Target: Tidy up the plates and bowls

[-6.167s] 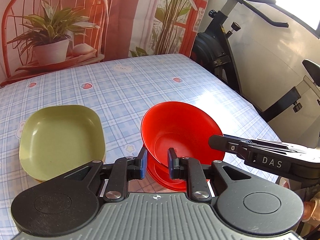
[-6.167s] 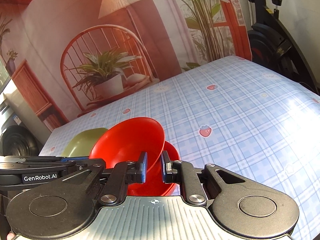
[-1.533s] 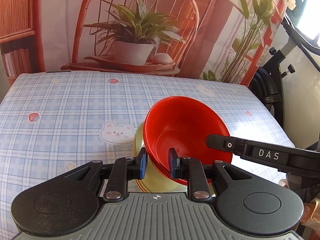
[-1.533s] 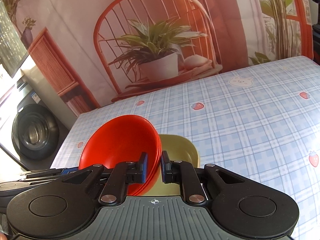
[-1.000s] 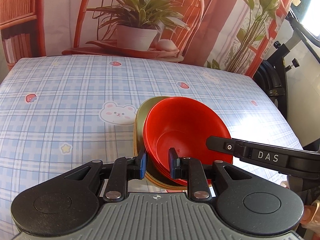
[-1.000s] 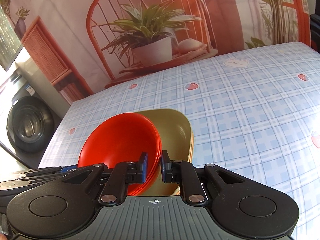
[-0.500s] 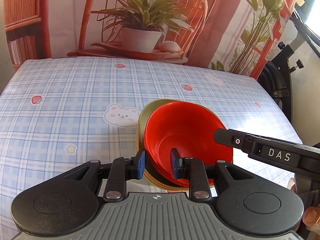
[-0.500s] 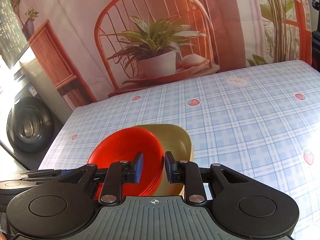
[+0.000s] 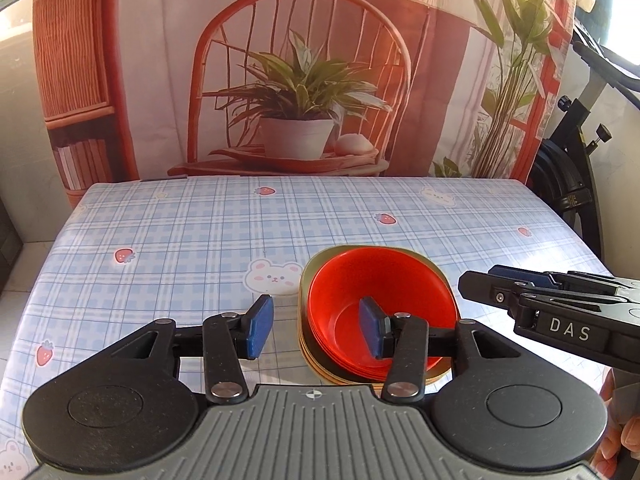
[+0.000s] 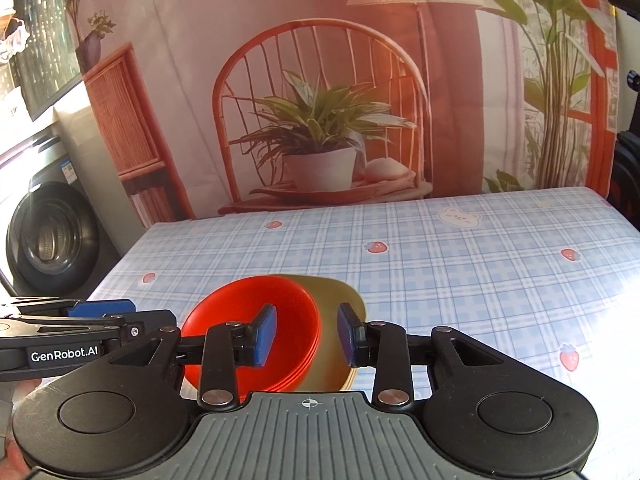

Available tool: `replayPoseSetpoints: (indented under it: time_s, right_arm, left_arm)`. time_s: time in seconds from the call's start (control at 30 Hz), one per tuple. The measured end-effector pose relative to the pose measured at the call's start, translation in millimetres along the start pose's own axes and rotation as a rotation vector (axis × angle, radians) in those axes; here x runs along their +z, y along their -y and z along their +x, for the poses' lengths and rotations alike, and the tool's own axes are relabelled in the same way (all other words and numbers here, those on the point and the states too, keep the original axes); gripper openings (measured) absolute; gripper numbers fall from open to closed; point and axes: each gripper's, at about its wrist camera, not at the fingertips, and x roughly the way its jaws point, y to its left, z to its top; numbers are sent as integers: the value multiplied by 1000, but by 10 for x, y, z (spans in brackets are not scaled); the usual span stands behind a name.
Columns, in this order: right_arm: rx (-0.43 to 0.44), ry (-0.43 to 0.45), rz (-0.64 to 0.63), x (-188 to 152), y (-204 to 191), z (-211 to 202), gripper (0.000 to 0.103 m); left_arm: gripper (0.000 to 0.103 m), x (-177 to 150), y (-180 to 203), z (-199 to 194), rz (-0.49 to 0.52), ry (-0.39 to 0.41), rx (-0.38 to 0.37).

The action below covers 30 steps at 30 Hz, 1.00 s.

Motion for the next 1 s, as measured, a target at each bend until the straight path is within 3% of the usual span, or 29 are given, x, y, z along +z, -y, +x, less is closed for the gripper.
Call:
replayPoseSetpoints:
  time_s: [0.17, 0.3, 0.33, 0.4, 0.53, 0.7, 0.87, 1.0]
  right_arm:
    - [-16, 27, -26, 6, -4, -185, 60]
    - [-33, 56, -33, 14, 0, -362, 79]
    - [-30, 62, -28, 16, 10, -410, 81]
    - [-19, 70, -15, 29, 37, -493, 96]
    - [-6, 83, -6, 74, 55, -717, 103]
    - [-23, 112, -28, 116, -1, -1025, 103]
    - [-20, 160, -37, 115, -35, -1416, 103]
    - [-25, 206, -62, 110, -109, -1738, 103]
  left_arm:
    - [64, 5, 34, -203, 16, 39, 11]
    - [84, -12, 42, -403, -3, 89, 8]
    - [84, -18, 48, -452, -3, 102, 15]
    - [84, -17, 67, -546, 6, 123, 30]
    - [84, -5, 114, -770, 18, 159, 59]
    - [84, 3, 180, -1112, 14, 225, 85]
    - [84, 18, 242, -1486, 14, 284, 52]
    - [84, 8, 369, -1759, 42, 340, 95]
